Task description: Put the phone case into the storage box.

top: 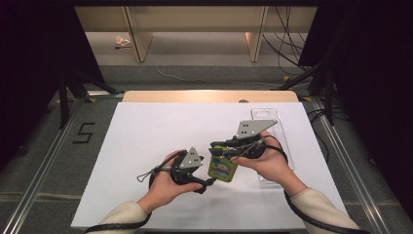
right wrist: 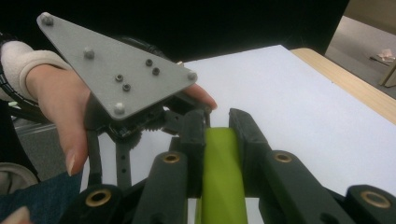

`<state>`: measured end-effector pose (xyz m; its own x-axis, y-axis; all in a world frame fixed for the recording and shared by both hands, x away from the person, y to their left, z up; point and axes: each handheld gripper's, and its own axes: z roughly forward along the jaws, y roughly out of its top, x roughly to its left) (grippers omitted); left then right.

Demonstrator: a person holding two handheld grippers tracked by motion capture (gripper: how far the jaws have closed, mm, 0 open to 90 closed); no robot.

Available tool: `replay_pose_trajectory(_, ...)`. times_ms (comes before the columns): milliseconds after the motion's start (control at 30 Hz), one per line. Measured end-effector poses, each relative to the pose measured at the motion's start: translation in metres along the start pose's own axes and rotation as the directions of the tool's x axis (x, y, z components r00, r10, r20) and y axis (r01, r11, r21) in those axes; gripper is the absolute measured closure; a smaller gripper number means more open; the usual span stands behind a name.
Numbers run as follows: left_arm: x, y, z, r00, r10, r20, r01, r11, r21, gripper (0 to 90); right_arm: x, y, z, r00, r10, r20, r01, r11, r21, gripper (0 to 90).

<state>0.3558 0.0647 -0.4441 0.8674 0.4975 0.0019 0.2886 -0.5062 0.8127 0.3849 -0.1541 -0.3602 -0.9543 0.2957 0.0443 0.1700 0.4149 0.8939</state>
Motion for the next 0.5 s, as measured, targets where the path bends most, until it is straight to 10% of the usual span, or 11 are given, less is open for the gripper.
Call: replay_pose_trajectory(500,-0.0026,-0.0002,0.0028,0.9993,0.011,0.036,-0.012,0.9999,0.005,26.4,0.0023,0.0,0.0029,0.9997,0.006,-0.024,-0.006,1.0,-0.002,77.6)
